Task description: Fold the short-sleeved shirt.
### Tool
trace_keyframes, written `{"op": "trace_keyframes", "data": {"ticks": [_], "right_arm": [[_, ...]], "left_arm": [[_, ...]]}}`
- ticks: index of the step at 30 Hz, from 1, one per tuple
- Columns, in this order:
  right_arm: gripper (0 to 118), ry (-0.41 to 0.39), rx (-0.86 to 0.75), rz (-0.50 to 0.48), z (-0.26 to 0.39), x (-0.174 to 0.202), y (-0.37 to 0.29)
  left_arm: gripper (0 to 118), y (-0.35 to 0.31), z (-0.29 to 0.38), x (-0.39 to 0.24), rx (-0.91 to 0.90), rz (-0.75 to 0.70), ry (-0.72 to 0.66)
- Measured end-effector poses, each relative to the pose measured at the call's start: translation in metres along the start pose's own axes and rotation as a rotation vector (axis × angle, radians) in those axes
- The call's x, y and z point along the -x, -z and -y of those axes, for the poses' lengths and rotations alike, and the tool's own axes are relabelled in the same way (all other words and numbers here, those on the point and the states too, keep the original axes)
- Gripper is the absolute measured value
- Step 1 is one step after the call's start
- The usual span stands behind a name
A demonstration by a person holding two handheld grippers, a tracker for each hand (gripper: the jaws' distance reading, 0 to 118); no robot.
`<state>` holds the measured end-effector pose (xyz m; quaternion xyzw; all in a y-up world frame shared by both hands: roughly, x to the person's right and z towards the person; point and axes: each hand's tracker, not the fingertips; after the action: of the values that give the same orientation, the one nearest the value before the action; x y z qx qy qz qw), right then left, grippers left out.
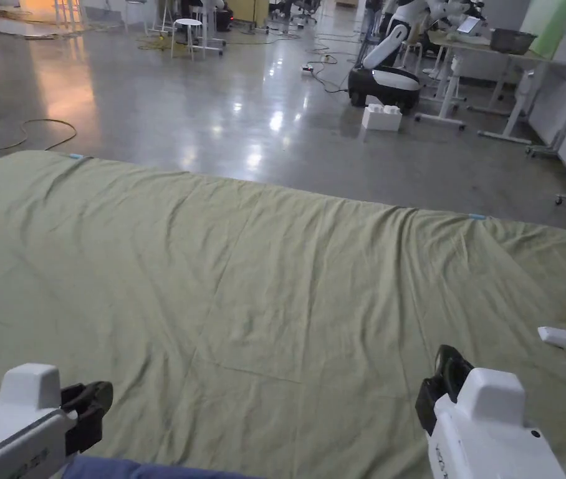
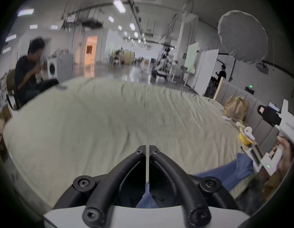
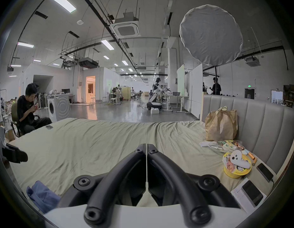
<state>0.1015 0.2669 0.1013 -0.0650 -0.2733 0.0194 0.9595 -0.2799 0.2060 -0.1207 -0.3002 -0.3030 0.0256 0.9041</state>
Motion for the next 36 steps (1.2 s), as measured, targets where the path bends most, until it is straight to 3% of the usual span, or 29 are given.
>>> {"op": "trace_keyframes", "data": {"ticks": [1, 4, 8, 13, 17, 20, 22, 25, 27, 28, 31, 36], "right_arm": [[2, -0.001, 0.011, -0.003, 0.002, 0.001, 0.001], [2, -0.007, 0.039, -0.016, 0.009, 0.005, 0.003], [2, -0.01, 0.064, -0.033, 0.011, 0.008, 0.004], [2, -0.005, 0.134, -0.016, 0.023, 0.01, 0.012], [2, -0.041, 0.153, -0.007, 0.011, 0.023, 0.011], [2, -0.037, 0.169, 0.013, 0.022, 0.019, 0.015], [2, -0.041, 0.172, 0.02, 0.021, 0.021, 0.023], [2, -0.027, 0.155, 0.01, 0.018, 0.018, 0.016], [2, -0.031, 0.15, 0.012, 0.017, 0.019, 0.016], [2, -0.032, 0.152, 0.012, 0.017, 0.02, 0.014], [2, -0.04, 0.149, 0.007, 0.017, 0.02, 0.013], [2, -0.04, 0.151, 0.002, 0.019, 0.018, 0.013]], "left_arm": [[3, 0.0, 0.004, 0.014, 0.032, 0.019, -0.036], [18, 0.005, 0.015, 0.049, 0.141, 0.065, -0.066], [74, 0.018, 0.027, 0.086, 0.244, 0.132, -0.149], [78, 0.049, 0.044, 0.127, 0.382, 0.245, -0.339], [78, 0.076, 0.063, 0.145, 0.496, 0.421, -0.518], [77, 0.075, 0.069, 0.13, 0.461, 0.557, -0.652], [70, 0.08, 0.077, 0.12, 0.484, 0.596, -0.703], [60, 0.081, 0.083, 0.099, 0.495, 0.611, -0.665], [20, 0.083, 0.089, 0.088, 0.542, 0.528, -0.585], [16, 0.084, 0.09, 0.089, 0.518, 0.535, -0.576], [10, 0.078, 0.084, 0.087, 0.499, 0.506, -0.608], [8, 0.069, 0.065, 0.091, 0.489, 0.465, -0.477]]}}
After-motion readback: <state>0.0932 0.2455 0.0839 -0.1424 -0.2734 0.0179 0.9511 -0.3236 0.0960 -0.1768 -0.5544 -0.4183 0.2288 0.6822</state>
